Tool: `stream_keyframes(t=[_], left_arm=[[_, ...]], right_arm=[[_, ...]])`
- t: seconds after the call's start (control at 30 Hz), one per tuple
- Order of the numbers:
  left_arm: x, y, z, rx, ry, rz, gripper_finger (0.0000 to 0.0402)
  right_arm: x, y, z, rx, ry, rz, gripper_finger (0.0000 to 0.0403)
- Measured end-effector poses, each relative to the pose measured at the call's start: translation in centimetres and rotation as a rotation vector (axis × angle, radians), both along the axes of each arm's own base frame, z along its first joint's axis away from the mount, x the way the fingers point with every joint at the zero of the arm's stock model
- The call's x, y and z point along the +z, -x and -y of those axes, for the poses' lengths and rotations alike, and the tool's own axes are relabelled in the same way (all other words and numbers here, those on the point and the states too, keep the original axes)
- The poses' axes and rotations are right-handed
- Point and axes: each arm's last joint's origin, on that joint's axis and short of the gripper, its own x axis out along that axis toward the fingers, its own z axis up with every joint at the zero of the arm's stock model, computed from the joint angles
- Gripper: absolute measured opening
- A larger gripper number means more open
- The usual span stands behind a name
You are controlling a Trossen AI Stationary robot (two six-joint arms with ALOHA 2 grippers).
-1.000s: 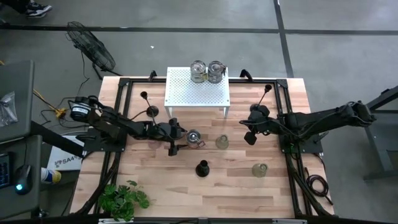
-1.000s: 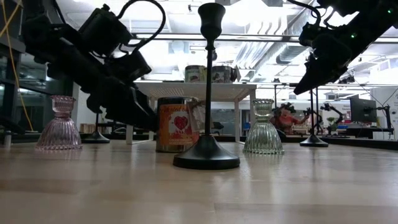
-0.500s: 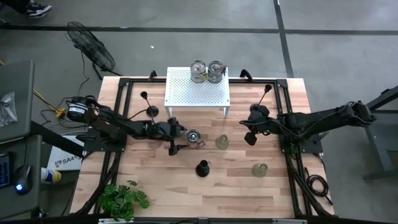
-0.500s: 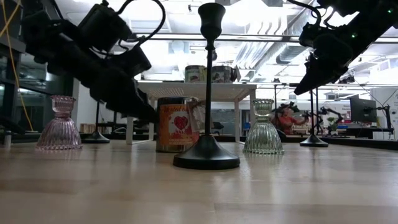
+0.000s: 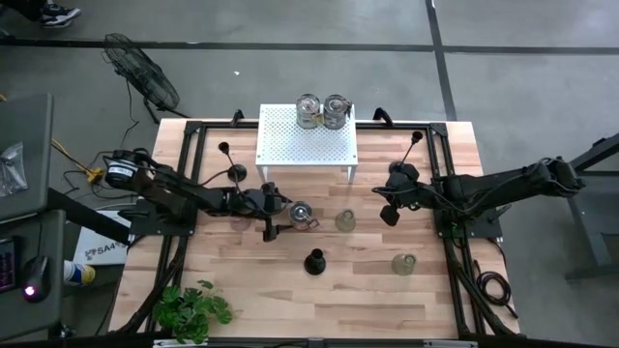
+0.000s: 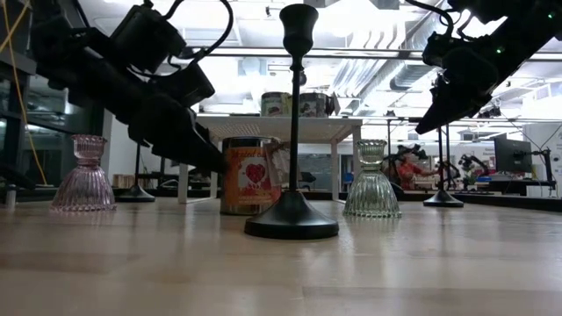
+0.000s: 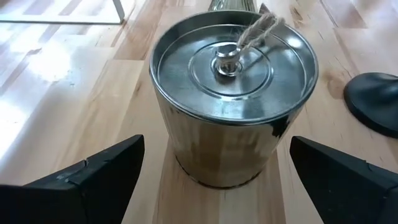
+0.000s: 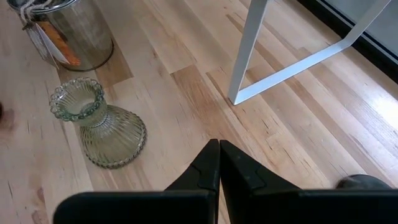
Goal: Pick & Place candle stick holders
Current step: Align the scented candle on the shelf with the other scented candles
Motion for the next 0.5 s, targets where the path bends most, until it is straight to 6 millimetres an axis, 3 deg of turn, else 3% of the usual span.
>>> stream_keyframes(t=[0.5], left_arm=[[-1.1, -1.1, 0.2, -0.065, 0.009, 0.081, 0.0397]], right_arm=[[0.0, 0.0, 0.0, 0.002, 0.002, -0.001, 0.0002]])
